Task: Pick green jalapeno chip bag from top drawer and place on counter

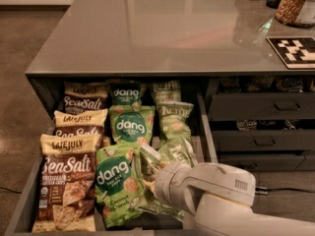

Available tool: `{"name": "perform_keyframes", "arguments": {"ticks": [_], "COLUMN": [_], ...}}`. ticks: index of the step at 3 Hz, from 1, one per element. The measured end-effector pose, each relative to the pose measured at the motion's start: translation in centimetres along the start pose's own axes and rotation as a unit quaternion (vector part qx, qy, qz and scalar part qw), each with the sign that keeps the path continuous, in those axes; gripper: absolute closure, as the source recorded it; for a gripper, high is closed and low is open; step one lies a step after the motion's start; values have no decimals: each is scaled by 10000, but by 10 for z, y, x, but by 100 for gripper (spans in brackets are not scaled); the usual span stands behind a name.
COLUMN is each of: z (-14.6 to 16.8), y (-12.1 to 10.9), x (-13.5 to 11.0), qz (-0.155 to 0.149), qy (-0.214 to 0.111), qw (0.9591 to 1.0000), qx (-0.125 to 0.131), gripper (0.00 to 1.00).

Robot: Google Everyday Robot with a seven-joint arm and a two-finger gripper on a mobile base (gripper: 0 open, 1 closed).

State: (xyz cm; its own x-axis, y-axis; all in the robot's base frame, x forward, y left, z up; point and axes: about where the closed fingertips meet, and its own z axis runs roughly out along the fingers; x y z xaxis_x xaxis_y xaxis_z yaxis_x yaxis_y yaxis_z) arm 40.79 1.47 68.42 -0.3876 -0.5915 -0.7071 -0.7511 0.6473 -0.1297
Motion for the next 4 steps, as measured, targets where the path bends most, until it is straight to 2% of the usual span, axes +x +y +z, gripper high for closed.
{"name": "perform_keyframes", "arguments": {"ticks": [1, 3, 4], "z": [-9, -33, -69], "y": [-11, -31, -43], "x": [-9, -43, -74], "qz": [-100, -305, -169], "qy": [-37, -85, -293], "qw": [9998, 9985, 9985], "qx": [169, 455, 442], "gripper": [100, 100, 100]}}
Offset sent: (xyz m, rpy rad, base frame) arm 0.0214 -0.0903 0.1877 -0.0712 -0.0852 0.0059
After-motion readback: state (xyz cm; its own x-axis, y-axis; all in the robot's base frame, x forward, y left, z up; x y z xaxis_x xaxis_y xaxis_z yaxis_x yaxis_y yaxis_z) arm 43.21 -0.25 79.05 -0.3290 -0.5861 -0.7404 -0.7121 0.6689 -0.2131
